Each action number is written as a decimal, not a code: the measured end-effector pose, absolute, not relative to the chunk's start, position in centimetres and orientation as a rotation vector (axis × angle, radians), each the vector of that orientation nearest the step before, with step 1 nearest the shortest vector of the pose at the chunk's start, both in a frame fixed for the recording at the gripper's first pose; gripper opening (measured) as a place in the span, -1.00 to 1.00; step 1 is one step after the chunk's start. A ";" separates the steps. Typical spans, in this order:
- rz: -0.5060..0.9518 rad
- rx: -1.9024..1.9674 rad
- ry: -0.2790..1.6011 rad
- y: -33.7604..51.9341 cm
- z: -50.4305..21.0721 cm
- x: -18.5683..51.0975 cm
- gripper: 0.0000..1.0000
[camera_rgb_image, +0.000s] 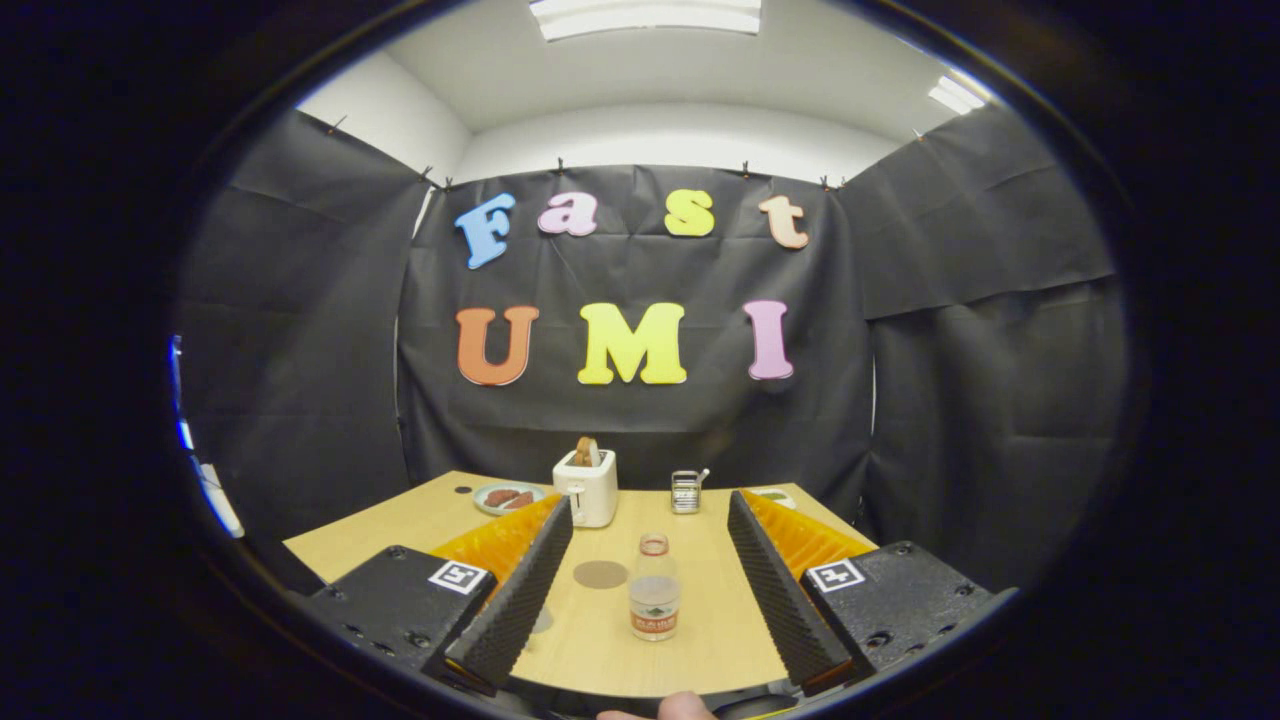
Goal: Take the bottle from table, then pour the juice into the cup, finally place the bottle on the coaster
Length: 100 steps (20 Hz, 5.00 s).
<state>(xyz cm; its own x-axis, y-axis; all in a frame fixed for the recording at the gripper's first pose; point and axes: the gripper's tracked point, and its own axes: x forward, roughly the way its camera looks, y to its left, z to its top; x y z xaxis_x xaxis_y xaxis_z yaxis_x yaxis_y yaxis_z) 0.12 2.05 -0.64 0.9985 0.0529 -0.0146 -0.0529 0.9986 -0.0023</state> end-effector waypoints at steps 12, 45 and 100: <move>0.028 -0.016 0.021 0.8 -3.0 0.4 1.00; 0.011 0.078 0.296 1.2 -24.9 14.4 1.00; -0.088 -1.451 0.184 2.9 -20.2 16.5 0.58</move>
<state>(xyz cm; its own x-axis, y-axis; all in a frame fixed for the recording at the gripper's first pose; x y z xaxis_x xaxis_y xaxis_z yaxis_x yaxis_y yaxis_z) 16.47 2.94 -20.23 0.9828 -0.1705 -0.0715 -0.0514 0.1196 -0.9915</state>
